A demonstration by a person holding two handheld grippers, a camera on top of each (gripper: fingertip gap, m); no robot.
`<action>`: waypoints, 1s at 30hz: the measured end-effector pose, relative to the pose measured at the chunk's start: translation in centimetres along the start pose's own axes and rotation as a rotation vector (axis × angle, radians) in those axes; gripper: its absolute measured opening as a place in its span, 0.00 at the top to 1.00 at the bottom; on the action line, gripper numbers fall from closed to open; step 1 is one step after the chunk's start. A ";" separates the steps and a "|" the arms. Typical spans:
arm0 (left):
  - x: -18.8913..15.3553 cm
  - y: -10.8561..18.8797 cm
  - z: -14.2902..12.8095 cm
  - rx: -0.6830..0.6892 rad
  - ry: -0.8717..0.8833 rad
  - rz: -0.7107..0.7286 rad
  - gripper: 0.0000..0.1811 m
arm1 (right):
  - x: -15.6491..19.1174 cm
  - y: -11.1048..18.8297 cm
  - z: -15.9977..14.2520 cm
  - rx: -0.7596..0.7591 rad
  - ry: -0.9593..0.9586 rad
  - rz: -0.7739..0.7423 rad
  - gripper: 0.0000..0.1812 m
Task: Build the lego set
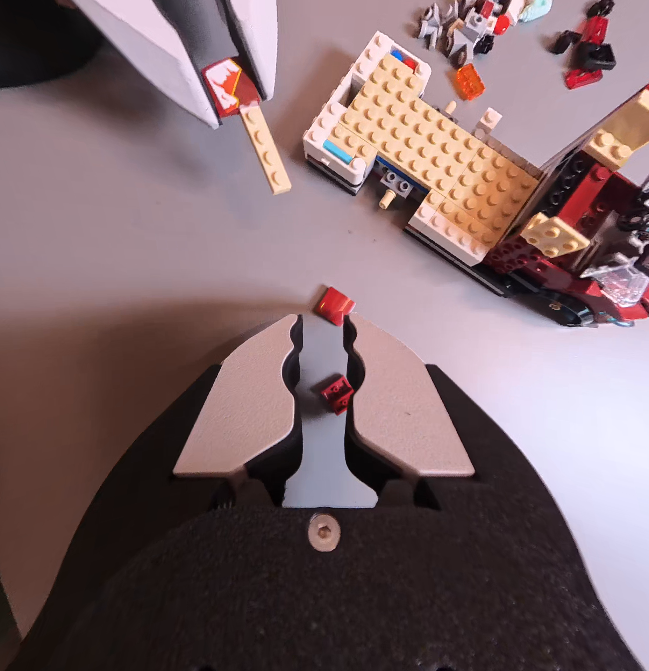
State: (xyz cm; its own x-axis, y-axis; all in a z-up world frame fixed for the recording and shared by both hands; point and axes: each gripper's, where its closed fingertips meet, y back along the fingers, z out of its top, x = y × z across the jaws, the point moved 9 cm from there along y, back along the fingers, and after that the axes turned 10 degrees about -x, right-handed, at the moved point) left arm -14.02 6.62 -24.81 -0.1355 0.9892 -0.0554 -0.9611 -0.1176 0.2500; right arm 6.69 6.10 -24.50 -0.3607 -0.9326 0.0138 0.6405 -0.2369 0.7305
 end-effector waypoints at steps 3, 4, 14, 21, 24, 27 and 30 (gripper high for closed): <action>0.0 0.0 0.0 0.001 0.000 0.000 0.90 | -0.2 -0.8 0.5 0.069 -0.007 0.017 0.86; 0.0 0.0 0.0 0.000 -0.001 0.000 0.90 | -0.3 -1.1 0.6 0.079 0.003 0.019 0.86; 0.0 0.0 0.0 0.001 -0.003 -0.002 0.90 | 0.7 -1.8 1.5 0.101 0.197 0.222 0.89; 0.0 0.0 0.0 0.002 0.000 -0.006 0.90 | 1.0 -0.8 1.1 0.033 0.215 0.256 0.88; -0.1 0.0 -0.1 0.004 -0.003 -0.008 0.90 | 0.8 -0.8 1.1 0.042 0.225 0.245 0.88; -0.1 0.0 0.0 0.003 -0.005 -0.005 0.90 | 0.8 -1.3 1.2 0.091 0.208 0.247 0.86; -0.1 0.0 0.0 0.003 -0.007 -0.006 0.90 | 1.1 -1.8 1.4 0.113 0.234 0.241 0.86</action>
State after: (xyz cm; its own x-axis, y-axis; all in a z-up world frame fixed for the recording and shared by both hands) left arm -13.98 6.55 -24.84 -0.1281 0.9905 -0.0503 -0.9610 -0.1114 0.2530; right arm 4.20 5.86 -24.85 -0.0346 -0.9982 0.0481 0.6043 0.0174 0.7966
